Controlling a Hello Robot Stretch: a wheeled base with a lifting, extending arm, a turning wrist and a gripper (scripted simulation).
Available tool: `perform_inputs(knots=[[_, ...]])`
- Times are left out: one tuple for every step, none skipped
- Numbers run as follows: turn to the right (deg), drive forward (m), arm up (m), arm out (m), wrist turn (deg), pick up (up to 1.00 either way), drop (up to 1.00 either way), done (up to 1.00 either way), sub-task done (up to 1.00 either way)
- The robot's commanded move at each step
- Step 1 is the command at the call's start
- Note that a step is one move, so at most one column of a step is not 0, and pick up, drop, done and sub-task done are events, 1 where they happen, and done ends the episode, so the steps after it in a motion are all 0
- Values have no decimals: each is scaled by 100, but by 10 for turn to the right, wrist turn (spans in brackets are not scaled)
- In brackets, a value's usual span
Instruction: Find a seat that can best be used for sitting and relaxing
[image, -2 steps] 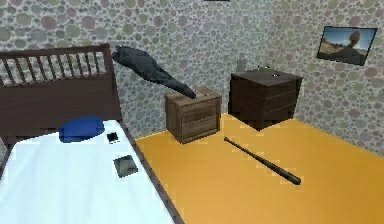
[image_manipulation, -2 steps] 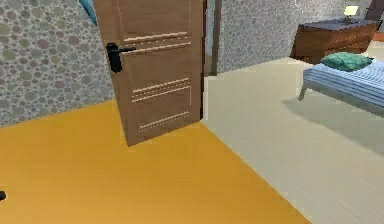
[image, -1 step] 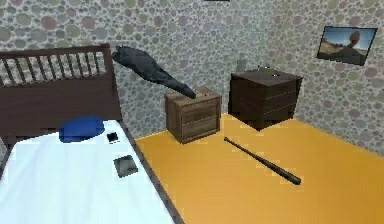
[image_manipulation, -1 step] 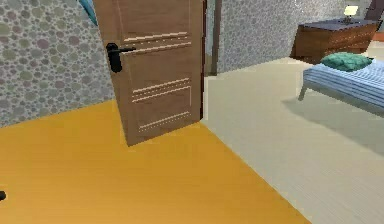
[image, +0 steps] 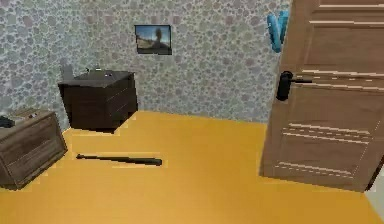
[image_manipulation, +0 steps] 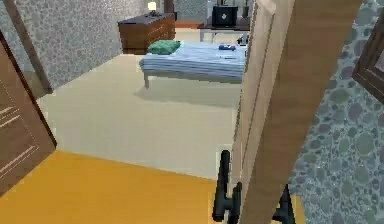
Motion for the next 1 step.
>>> perform_inputs(knots=[[-450,0,0,0,0,0,0,0,0]])
